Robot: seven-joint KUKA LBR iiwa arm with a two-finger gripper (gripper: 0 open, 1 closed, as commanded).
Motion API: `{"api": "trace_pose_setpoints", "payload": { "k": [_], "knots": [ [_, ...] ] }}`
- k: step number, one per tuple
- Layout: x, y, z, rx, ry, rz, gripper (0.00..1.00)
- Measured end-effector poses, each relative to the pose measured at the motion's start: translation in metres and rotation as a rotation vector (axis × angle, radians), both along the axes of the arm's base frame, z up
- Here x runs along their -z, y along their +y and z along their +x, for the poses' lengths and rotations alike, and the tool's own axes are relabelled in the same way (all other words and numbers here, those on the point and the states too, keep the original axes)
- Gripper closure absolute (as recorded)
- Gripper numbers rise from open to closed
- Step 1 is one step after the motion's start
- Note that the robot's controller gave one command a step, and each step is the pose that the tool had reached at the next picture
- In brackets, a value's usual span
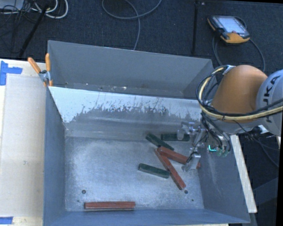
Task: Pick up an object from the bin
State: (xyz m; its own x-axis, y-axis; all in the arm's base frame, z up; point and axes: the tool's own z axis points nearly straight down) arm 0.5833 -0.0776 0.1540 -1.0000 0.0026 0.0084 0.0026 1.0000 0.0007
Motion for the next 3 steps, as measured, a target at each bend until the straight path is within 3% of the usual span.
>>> {"api": "trace_pose_setpoints", "payload": {
  "k": [1,2,3],
  "knots": [
    [-0.005,0.0,0.002,-0.002,-0.008,-0.001,0.0],
    [0.073,-0.002,0.007,0.129,-0.002,0.0,1.0],
    [0.073,-0.002,0.007,0.128,-0.002,0.0,1.0]
  ]
}}
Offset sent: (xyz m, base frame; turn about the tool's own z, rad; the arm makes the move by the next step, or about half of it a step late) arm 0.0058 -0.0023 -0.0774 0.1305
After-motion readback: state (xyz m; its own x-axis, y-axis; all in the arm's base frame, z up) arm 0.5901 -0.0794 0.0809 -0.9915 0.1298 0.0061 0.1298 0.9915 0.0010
